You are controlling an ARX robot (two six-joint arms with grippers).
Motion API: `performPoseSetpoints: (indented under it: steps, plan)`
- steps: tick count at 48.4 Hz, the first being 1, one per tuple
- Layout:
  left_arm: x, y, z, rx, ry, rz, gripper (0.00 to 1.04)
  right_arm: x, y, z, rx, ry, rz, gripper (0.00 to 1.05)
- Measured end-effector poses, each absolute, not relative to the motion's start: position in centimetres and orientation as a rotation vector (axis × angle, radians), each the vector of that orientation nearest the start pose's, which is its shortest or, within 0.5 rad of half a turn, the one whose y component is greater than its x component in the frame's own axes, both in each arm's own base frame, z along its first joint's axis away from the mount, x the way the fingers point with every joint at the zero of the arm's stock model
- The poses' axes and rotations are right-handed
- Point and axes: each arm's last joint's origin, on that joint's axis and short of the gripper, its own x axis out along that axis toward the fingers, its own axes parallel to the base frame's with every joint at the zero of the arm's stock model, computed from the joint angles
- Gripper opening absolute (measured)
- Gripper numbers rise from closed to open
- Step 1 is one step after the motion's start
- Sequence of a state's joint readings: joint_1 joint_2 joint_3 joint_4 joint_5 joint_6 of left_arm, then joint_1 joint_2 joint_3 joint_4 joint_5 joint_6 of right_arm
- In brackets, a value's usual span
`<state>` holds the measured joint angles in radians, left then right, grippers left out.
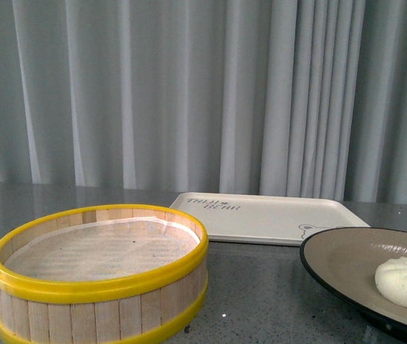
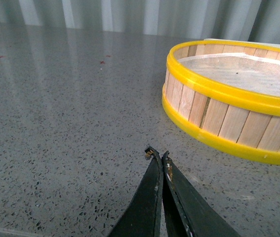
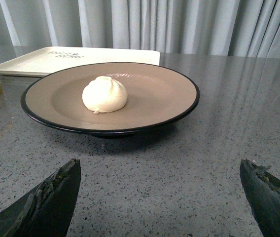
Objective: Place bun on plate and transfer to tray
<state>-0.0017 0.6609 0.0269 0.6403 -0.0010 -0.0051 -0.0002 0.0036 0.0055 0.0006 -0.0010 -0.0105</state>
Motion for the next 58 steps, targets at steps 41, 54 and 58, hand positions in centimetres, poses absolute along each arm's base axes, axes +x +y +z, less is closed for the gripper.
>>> performPoseSetpoints:
  steps: [41, 54, 58]
  plan:
    - [11.4, 0.0, 17.6, -0.005, -0.03, -0.001, 0.04, 9.8, 0.0, 16.5, -0.01, -0.002, 0.001, 0.96]
    - [10.9, 0.0, 17.5, -0.005, -0.03, -0.001, 0.04, 9.8, 0.0, 16.5, -0.01, -0.002, 0.001, 0.96]
    - [10.7, 0.0, 17.5, -0.005, -0.03, -0.001, 0.04, 9.8, 0.0, 16.5, -0.01, -0.002, 0.001, 0.96]
